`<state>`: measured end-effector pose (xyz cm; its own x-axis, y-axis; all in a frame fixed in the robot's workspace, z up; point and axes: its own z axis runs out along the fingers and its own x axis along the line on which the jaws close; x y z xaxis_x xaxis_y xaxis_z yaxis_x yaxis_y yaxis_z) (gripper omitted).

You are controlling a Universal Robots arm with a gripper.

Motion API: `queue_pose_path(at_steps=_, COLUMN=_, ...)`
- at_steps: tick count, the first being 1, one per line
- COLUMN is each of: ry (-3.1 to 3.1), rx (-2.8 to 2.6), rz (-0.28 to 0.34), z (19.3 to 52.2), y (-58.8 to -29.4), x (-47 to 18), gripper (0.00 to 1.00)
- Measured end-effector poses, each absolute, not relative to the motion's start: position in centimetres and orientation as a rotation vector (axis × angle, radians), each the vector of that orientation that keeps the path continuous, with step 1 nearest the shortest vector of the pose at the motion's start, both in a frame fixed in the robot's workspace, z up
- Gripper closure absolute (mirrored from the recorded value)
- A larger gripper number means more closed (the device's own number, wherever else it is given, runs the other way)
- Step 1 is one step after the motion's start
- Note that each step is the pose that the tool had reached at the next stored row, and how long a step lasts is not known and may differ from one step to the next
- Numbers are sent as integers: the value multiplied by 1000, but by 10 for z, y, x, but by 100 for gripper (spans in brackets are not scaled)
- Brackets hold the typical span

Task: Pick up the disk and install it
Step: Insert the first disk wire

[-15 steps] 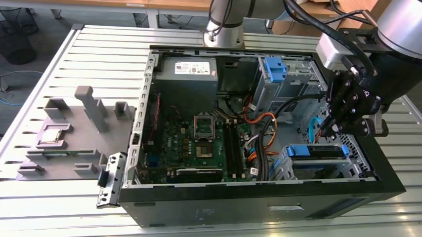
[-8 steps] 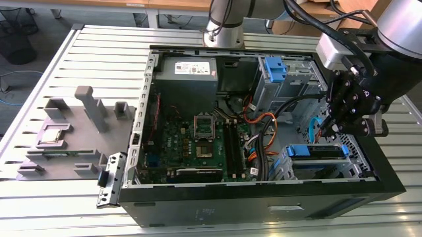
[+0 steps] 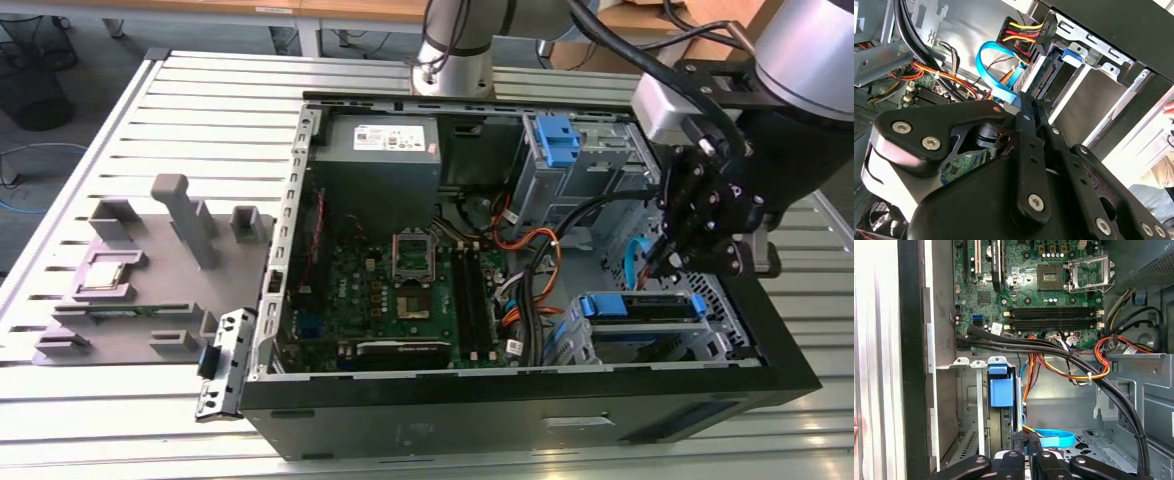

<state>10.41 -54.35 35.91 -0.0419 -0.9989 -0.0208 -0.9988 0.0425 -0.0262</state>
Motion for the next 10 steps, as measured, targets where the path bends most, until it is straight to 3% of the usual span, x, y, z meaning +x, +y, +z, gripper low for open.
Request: queue_pose_path(at_steps=10, ry=2220, rx=-2138, rz=-46, z=356, y=-546, x=93, gripper=84)
